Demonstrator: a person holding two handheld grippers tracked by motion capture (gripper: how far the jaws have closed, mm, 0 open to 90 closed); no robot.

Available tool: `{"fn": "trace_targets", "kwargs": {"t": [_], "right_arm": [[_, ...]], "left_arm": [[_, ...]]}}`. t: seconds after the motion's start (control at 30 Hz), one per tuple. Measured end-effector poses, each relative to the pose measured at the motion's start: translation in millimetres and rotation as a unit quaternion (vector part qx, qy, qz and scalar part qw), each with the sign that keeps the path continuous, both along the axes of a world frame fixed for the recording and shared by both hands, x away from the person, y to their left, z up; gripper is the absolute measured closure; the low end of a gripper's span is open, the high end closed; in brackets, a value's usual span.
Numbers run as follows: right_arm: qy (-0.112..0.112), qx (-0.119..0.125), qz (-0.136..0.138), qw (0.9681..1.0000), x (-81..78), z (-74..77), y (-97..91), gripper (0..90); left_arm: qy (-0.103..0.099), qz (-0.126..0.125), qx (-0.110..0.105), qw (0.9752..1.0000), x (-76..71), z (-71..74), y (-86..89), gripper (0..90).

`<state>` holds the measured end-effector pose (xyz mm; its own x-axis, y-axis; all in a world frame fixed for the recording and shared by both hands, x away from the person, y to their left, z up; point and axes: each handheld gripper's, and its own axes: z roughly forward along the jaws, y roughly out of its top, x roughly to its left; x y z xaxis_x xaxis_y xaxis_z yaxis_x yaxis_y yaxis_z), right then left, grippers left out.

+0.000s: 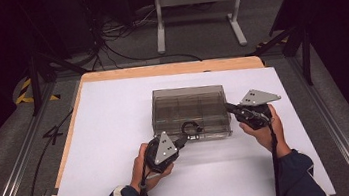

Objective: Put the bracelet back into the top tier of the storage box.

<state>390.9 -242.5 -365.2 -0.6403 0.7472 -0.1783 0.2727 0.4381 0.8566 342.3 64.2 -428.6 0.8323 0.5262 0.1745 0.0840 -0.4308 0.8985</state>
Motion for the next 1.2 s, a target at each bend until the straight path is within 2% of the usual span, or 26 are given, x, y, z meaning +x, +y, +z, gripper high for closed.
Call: {"fn": "trace_targets", "kwargs": {"t": [0.4, 0.8, 1.2], "right_arm": [[0.000, -0.002, 0.001, 1.0000, -0.5, 0.3, 0.2, 90.0], [-0.001, -0.001, 0.002, 1.0000, -0.7, 0.0, -0.2, 90.0], [0.000, 0.002, 0.003, 1.0000, -1.5, -0.4, -0.5, 90.0]], "left_arm": [[-0.005, 0.006, 0.005, 1.0000, 10.7, -1.5, -3.9, 89.8], [0.000, 0.019, -0.010, 0.9998, 20.8, 1.5, -5.0, 89.8], [-0.004, 0.028, -0.007, 0.9996, 27.0, 1.3, -5.2, 89.8]]}}
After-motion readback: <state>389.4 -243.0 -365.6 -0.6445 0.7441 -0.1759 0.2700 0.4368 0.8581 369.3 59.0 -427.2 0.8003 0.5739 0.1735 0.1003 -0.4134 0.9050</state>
